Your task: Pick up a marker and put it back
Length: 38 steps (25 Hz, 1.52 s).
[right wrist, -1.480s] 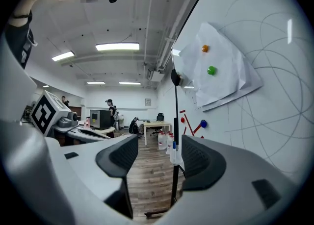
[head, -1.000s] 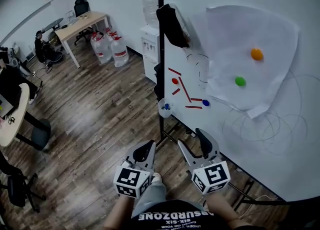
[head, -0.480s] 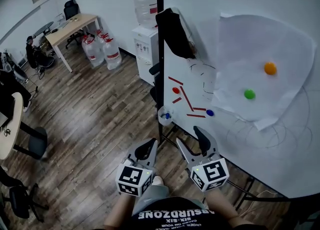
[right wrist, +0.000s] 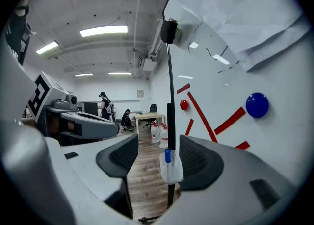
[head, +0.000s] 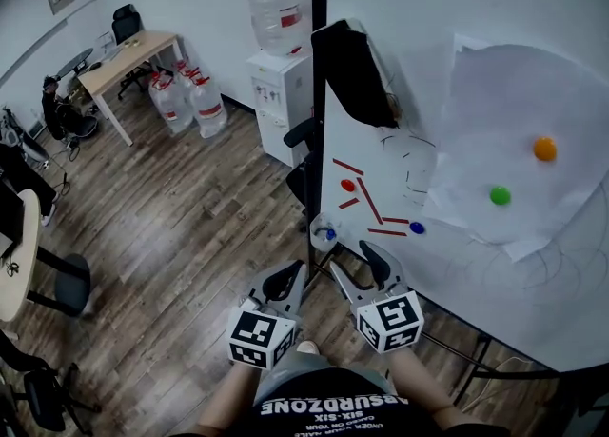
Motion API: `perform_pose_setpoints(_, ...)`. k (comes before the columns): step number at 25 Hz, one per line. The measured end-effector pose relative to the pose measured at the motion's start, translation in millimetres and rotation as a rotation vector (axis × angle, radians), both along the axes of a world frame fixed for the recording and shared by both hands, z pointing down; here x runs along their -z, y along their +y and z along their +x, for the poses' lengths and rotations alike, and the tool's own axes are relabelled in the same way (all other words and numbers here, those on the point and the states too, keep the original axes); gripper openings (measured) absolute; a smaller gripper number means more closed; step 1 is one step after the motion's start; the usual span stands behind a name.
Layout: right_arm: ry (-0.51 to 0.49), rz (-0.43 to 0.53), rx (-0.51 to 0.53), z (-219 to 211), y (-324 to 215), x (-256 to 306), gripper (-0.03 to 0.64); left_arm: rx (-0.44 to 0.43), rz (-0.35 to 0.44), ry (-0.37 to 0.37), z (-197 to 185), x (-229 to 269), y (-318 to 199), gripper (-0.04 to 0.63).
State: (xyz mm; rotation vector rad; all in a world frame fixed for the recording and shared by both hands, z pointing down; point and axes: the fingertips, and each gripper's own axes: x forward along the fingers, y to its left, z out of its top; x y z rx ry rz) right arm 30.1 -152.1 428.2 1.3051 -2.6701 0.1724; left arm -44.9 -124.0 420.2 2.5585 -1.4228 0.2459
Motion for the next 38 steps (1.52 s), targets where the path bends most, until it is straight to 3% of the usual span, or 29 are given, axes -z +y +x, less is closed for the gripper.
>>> perform_pose_setpoints(18,0.073,-0.125,-0.013,-29,-58,-70,0.216,-0.036,-0.057,0.002,-24,-26,-37,0.008)
perform_pose_setpoints(22,0.081,-0.134,-0.025,-30,-65,-77,0.167,-0.039,-0.067,0.0,-27,-31,-42,0.008)
perform_pose_setpoints(38,0.129,-0.16,-0.061,-29,-74,-94,0.077,-0.053,-0.084,0.004,-29,-40,-46,0.008)
